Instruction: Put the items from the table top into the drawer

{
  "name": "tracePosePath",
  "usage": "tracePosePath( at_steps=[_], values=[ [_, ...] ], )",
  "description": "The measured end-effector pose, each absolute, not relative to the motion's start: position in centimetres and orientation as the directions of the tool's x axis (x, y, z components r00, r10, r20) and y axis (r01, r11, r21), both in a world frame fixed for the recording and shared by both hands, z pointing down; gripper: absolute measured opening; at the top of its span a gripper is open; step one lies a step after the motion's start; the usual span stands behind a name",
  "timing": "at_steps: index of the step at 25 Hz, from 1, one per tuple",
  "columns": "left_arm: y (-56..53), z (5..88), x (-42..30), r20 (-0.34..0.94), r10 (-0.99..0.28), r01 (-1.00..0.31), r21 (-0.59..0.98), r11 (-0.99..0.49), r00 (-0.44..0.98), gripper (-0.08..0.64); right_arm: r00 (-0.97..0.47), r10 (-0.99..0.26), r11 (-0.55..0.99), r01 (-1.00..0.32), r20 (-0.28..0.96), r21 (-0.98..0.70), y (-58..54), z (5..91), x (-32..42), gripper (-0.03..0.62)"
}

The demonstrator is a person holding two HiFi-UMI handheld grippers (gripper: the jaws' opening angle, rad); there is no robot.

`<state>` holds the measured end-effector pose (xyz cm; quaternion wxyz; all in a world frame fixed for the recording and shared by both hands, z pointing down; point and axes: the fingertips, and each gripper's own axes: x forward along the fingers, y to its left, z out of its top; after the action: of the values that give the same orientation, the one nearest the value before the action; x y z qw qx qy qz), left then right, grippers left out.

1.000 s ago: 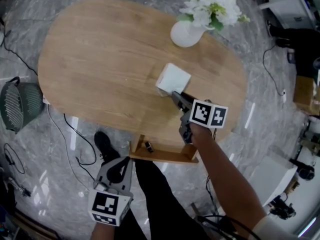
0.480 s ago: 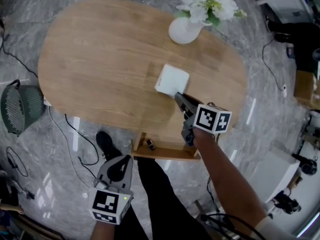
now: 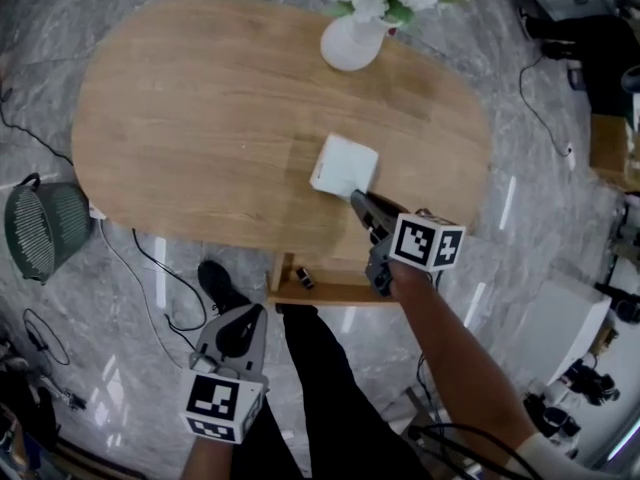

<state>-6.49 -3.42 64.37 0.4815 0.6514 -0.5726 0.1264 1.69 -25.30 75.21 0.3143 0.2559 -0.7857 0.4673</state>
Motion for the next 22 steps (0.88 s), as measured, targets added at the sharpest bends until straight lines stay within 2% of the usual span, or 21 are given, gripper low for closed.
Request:
tracePosePath(
  at_steps=[22],
  values=[
    [-1.8,64.6,-2.4,0.713,-0.576,-0.871,0.491,0.003,0.400,0.002,-0.643,-0.129,0.364,-0.739,0.755,-0.568,-18.6,75.5,9.4,0.064]
  ],
)
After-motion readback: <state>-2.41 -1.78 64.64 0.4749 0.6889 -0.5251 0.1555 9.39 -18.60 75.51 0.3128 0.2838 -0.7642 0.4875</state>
